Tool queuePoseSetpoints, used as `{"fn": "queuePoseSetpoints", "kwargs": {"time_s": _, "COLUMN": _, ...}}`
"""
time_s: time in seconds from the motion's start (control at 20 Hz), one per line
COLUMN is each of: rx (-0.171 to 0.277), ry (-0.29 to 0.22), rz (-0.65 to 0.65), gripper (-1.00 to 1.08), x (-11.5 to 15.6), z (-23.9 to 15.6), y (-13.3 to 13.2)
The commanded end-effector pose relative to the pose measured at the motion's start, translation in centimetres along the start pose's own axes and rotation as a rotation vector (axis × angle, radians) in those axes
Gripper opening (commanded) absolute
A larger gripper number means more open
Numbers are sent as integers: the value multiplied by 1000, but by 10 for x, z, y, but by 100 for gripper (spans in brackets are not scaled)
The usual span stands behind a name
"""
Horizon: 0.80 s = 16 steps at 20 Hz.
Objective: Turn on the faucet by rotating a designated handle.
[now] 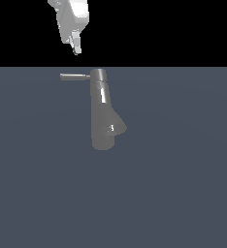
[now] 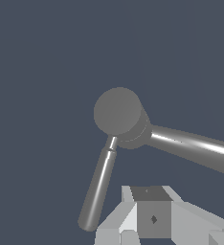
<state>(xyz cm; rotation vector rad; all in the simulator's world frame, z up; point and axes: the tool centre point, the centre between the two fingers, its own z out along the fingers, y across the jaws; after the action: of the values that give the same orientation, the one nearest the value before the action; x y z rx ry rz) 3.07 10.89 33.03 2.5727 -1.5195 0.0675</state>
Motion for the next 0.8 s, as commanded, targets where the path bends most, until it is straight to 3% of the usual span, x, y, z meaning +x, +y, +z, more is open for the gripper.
{"fn": "queuePoseSetpoints", "kwargs": {"time_s": 0.0, "rx": 2, "ry": -6, "rz": 46, "gripper": -100, "x": -4, "z": 12, "y": -14}}
{"fn": "queuePoseSetpoints", "kwargs": {"time_s": 0.75, "rx": 9, "ry": -53, "rz": 271, "gripper": -100, "x": -29, "z": 72, "y": -74}}
